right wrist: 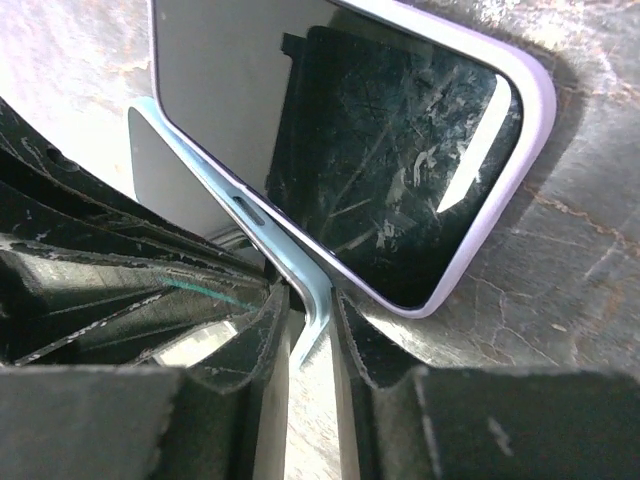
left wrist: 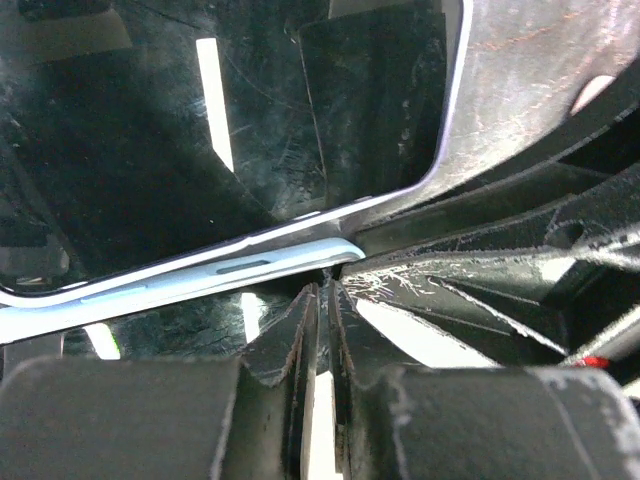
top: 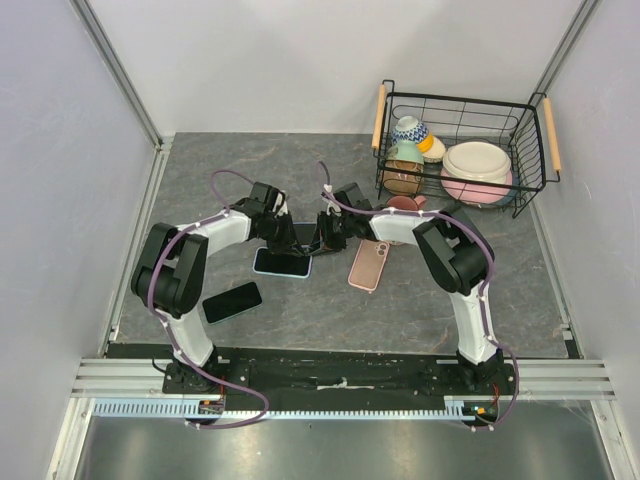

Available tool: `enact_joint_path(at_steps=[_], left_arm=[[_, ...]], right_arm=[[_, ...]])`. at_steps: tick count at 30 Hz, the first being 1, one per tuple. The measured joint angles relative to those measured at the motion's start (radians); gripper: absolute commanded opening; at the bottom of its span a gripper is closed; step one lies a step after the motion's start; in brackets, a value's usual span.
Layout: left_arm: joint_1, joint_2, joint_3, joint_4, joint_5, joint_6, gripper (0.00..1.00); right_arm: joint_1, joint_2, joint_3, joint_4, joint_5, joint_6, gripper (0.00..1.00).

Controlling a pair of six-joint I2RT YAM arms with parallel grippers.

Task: Put the phone into the phone case

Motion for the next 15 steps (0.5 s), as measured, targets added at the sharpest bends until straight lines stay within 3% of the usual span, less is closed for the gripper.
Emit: enact_joint_path(at_steps=[15], left_arm=[[-0.018, 0.060, 0.074, -0.066, -0.021, 0.000, 0.17]], right_arm=[[0.064, 0.037, 0.184, -0.281, 0.190, -0.115, 0.07]])
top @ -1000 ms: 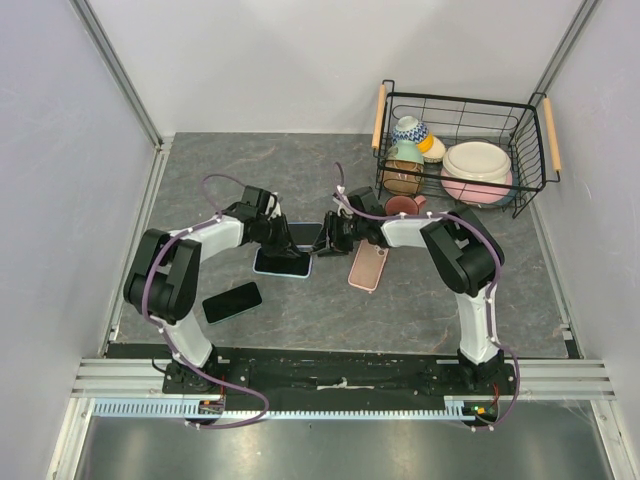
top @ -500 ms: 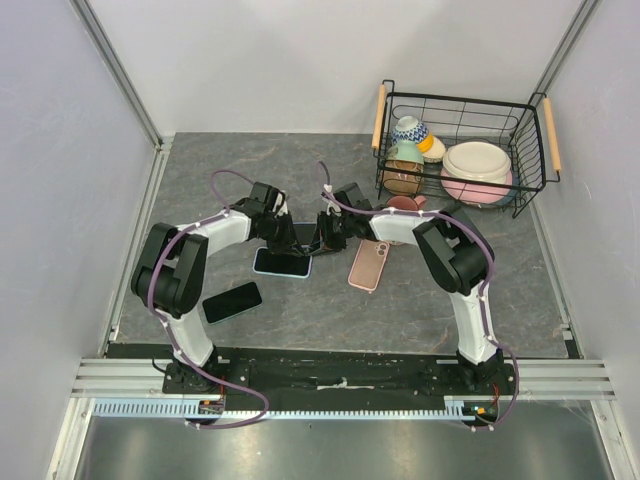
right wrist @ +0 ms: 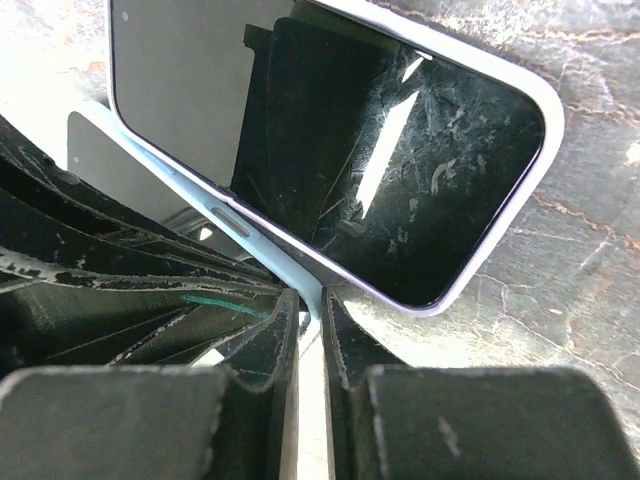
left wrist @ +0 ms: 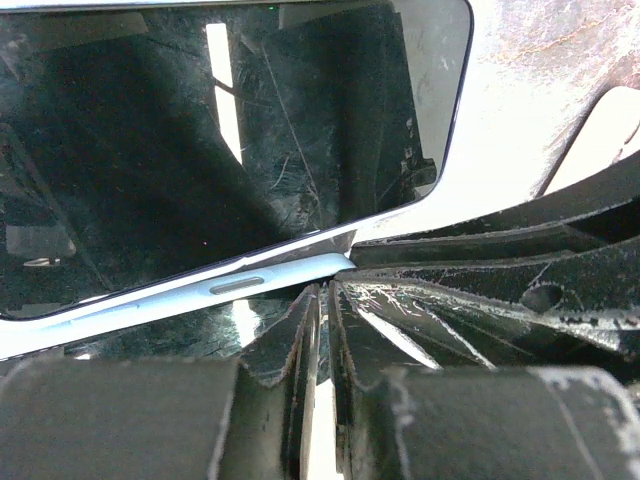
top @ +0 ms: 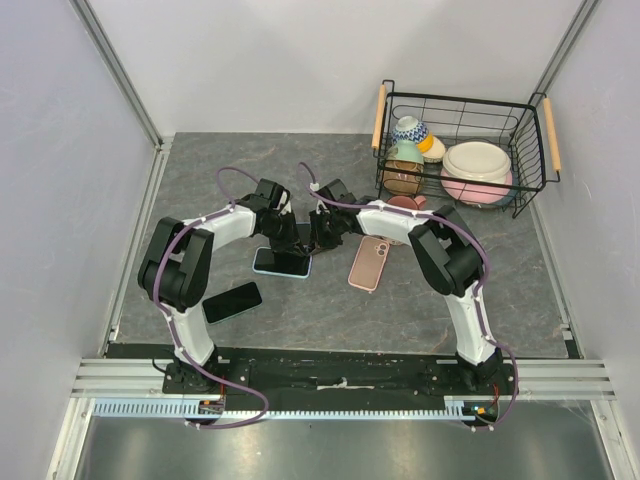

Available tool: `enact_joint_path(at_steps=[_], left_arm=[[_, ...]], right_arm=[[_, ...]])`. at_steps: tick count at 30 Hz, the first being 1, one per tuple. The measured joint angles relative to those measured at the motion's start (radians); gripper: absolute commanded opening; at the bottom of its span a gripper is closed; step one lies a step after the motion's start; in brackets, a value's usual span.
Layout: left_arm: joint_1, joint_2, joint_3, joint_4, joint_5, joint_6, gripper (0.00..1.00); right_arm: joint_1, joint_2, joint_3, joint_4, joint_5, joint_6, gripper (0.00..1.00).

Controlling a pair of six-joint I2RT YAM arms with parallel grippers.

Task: Put the phone into the phone case

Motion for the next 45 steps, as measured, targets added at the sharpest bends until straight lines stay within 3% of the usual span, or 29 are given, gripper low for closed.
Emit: enact_joint_path(at_steps=[7, 9, 11, 13, 14, 17, 21, 27, 30, 38, 40, 45], left_arm=[[0.000, 0.000, 0.004, -0.005, -0.003, 0.000, 0.25], [0.000, -0.006, 0.000, 0.001, -0.003, 0.000, 0.29], [0.000, -0.025, -0.018, 0.014, -0.005, 0.003, 0.37], [0.000, -0.054, -0.047, 0.029, -0.009, 0.007, 0.50], [0.000, -0.079, -0.068, 0.034, -0.016, 0.010, 0.51], [0.010, -0.152, -0.114, 0.027, -0.040, 0.022, 0.55], [0.055, -0.256, -0.168, 0.039, -0.045, 0.026, 0.59], [0.218, -0.462, -0.324, 0.114, -0.041, 0.014, 0.62], [0.304, -0.517, -0.391, 0.133, -0.038, -0.004, 0.62], [0.370, -0.433, -0.422, 0.162, 0.007, -0.018, 0.60], [0.374, -0.395, -0.424, 0.172, 0.021, -0.020, 0.57], [0.375, -0.356, -0.426, 0.193, 0.054, -0.021, 0.46]], right_arm=[[0.055, -0.019, 0.031, -0.054, 0.161, -0.037, 0.08], [0.071, -0.029, 0.029, -0.054, 0.208, -0.050, 0.20], [0.080, -0.038, 0.020, -0.045, 0.233, -0.062, 0.44], [0.082, -0.053, -0.006, -0.027, 0.254, -0.079, 0.54], [0.078, -0.064, -0.027, -0.005, 0.248, -0.083, 0.62], [0.069, -0.099, -0.080, 0.043, 0.211, -0.082, 0.72], [0.060, -0.134, -0.143, 0.106, 0.129, -0.059, 0.77], [0.029, -0.200, -0.272, 0.189, -0.023, 0.002, 0.77], [0.000, -0.212, -0.318, 0.234, -0.087, 0.033, 0.73], [-0.019, -0.209, -0.369, 0.297, -0.152, 0.096, 0.51], [-0.017, -0.204, -0.380, 0.319, -0.163, 0.109, 0.42], [-0.015, -0.169, -0.397, 0.386, -0.207, 0.158, 0.34]])
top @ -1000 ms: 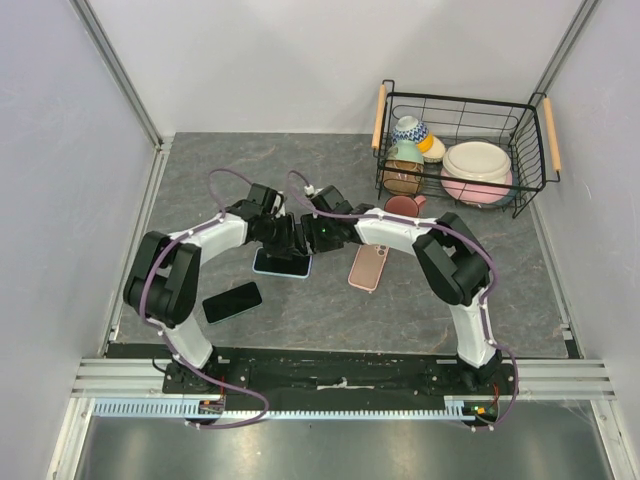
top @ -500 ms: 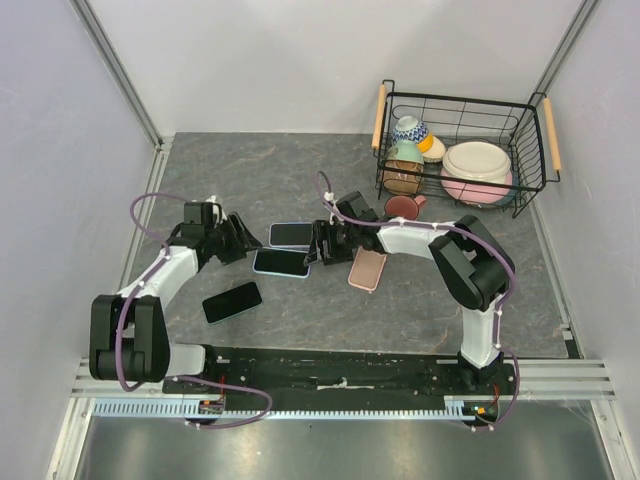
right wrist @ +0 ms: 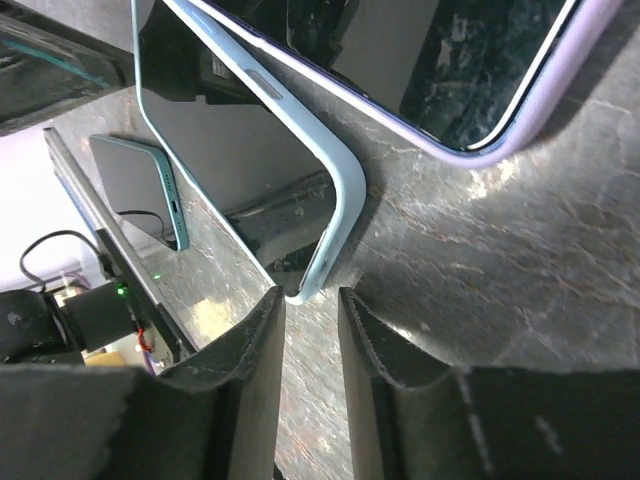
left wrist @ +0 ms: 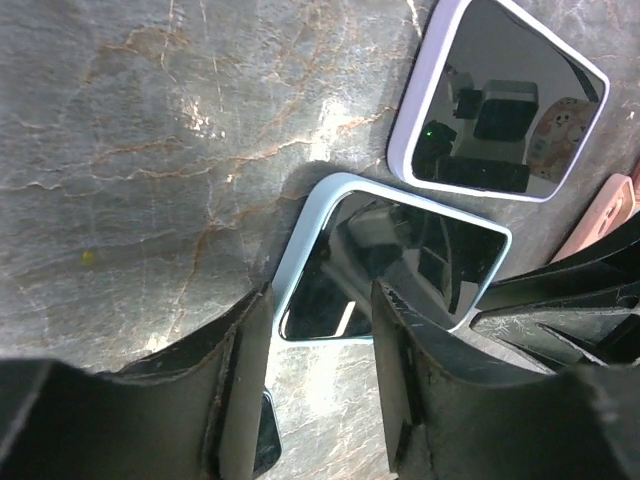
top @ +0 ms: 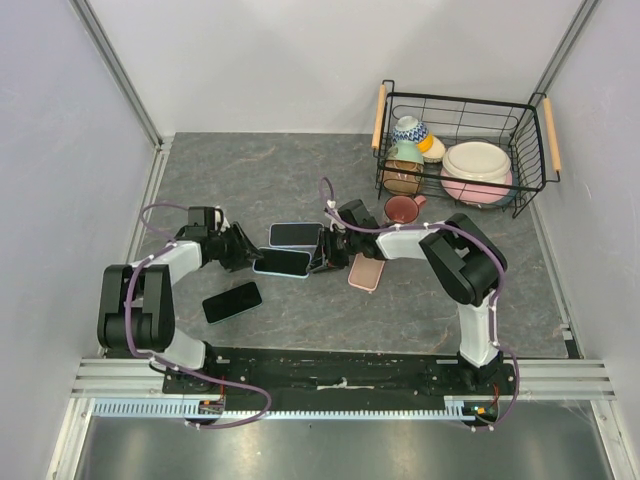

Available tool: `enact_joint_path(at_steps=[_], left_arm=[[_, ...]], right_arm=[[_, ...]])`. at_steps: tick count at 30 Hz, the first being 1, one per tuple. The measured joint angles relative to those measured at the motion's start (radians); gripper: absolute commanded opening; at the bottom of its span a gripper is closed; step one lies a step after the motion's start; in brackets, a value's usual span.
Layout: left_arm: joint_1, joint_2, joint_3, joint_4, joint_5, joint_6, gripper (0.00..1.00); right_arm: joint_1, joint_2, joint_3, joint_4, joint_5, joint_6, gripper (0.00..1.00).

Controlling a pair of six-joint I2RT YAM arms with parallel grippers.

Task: Put the phone into the phone case

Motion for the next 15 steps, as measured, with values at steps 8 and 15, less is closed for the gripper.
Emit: enact_joint_path(at_steps=[8, 15], left_arm=[[0.011, 0.070, 0.007, 0.040, 0.031, 0.001, 0.36], [-0.042, 0.123, 0.066, 0.059, -0.006, 0.000, 0.35]], right_arm=[[-0.009, 0.051, 0.005, 0.080, -0.059, 0.068, 0.29], [-0.040, 0.062, 0.019, 0.059, -0.079, 0.078, 0.28]])
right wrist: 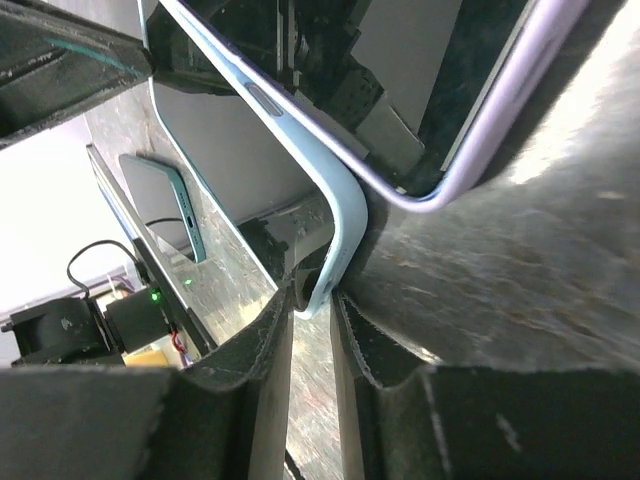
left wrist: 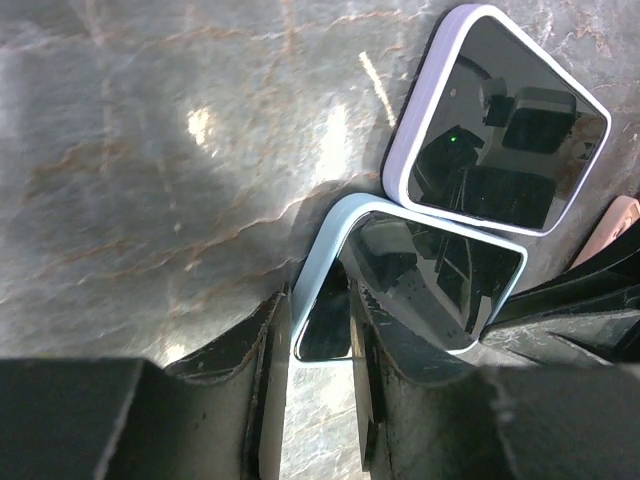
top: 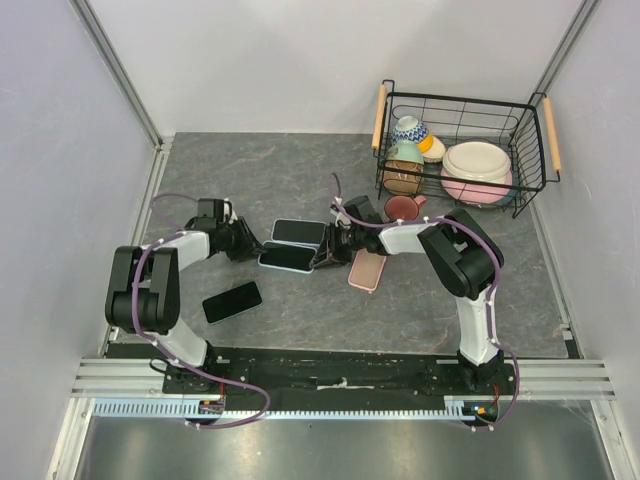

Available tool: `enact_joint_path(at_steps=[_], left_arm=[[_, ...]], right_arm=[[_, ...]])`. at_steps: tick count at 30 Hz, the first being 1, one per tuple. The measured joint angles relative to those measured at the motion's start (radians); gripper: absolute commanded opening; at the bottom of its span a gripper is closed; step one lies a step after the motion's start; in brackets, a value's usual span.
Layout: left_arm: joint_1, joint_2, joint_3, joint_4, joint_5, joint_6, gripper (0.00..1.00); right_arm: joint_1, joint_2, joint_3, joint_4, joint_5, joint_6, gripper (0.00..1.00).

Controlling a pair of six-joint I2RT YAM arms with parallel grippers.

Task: Put the phone into the phone case

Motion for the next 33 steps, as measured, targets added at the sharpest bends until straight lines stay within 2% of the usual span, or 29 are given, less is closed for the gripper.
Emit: enact_joint_path(at_steps=[11, 19, 24, 33], left_arm=[[-0.085, 0.137, 0.149, 0.024, -0.017, -0.007, 0.37], [-0.101, 0.143, 0.167, 0.039, -0.032, -0.010, 0.49], [-0.140, 0.086, 0.140, -0.007, -0.078, -0.008, 0.54], [-0.154, -0.170, 0.033, -0.058, -0.068, -0.008, 0.56]], right_arm=[[-0.092, 0.004, 0.057, -0.080, 0.048, -0.039, 0.32], [-0.085, 0.000, 0.109, -0.136, 0.086, -0.096, 0.63], [-0.066, -0.037, 0.114, -0.158, 0.160, -0.147, 0.82], [-0.037, -0.126, 0.090, -0.276, 0.333, -0.237, 0.86]])
